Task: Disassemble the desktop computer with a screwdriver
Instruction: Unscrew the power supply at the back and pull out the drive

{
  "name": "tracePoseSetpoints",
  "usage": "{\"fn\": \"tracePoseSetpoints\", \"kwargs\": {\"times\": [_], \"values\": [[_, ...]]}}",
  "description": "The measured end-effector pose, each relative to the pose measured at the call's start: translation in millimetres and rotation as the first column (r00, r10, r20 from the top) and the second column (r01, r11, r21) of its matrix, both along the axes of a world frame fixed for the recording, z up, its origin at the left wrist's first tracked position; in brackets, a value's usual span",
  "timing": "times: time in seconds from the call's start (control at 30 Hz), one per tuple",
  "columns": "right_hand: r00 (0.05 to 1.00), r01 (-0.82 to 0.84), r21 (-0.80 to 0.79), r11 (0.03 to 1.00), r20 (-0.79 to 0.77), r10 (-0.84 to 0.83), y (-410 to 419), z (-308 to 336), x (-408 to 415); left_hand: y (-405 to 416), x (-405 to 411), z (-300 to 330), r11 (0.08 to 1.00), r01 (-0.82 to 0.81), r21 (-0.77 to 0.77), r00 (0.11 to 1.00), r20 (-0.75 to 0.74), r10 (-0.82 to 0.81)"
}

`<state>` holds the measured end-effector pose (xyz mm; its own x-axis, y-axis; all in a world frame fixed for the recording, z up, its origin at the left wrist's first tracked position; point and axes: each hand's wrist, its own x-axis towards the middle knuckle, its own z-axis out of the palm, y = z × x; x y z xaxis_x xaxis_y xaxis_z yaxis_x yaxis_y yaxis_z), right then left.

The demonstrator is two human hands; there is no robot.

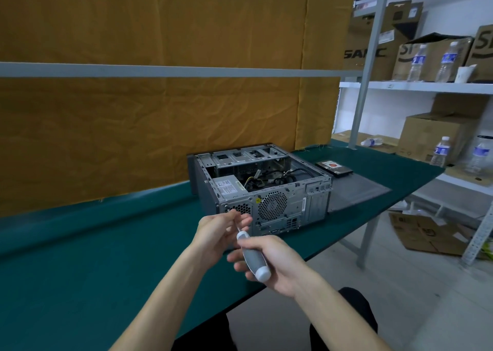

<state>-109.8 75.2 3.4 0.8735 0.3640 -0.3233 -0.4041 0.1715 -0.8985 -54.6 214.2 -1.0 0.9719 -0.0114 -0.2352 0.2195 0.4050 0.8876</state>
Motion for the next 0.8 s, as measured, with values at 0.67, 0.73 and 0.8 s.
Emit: {"fn": "tracePoseSetpoints", "kwargs": {"times": [0.67, 0.73, 0.8], "values": [[0.961, -0.040, 0.349, 0.936, -0.242, 0.132, -4.9, -2.5, -0.8, -3.1, 2.3, -3.0, 0.975, -0.044, -0.218, 0.999, -0.012, 0.043], [0.986, -0.004, 0.222, 0.975, -0.164, 0.042, -4.3, -0.4, -0.2, -4.0, 5.0, -3.3, 0.967, -0.055, -0.249, 0.998, -0.031, 0.049], [0.996, 0.080, -0.096, 0.992, 0.053, -0.075, 3.0, -2.7, 1.3, -4.6, 8.3, -4.0, 0.959, -0.091, -0.270, 0.995, -0.070, 0.074]]}}
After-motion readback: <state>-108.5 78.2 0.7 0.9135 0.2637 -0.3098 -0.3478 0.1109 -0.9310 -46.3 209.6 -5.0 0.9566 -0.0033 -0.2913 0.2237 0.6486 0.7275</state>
